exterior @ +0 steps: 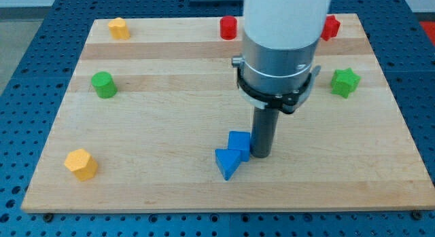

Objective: Slide the green star closer to the green circle

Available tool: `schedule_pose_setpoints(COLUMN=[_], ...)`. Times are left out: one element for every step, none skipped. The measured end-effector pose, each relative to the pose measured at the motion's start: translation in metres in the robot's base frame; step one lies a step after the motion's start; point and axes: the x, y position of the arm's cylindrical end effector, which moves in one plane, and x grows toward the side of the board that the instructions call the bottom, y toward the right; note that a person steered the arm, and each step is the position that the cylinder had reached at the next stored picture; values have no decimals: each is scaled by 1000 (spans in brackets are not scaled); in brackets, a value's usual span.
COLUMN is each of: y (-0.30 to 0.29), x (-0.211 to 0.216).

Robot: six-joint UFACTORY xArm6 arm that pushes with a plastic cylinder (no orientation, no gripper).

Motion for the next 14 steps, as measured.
schedule_pose_setpoints(y=[-5, -3, -2, -1, 6, 9, 10, 11, 13, 38, 88, 136, 180, 212], x=[0, 0, 0, 0, 0, 0, -1, -20, -55, -63, -63, -68, -81, -91])
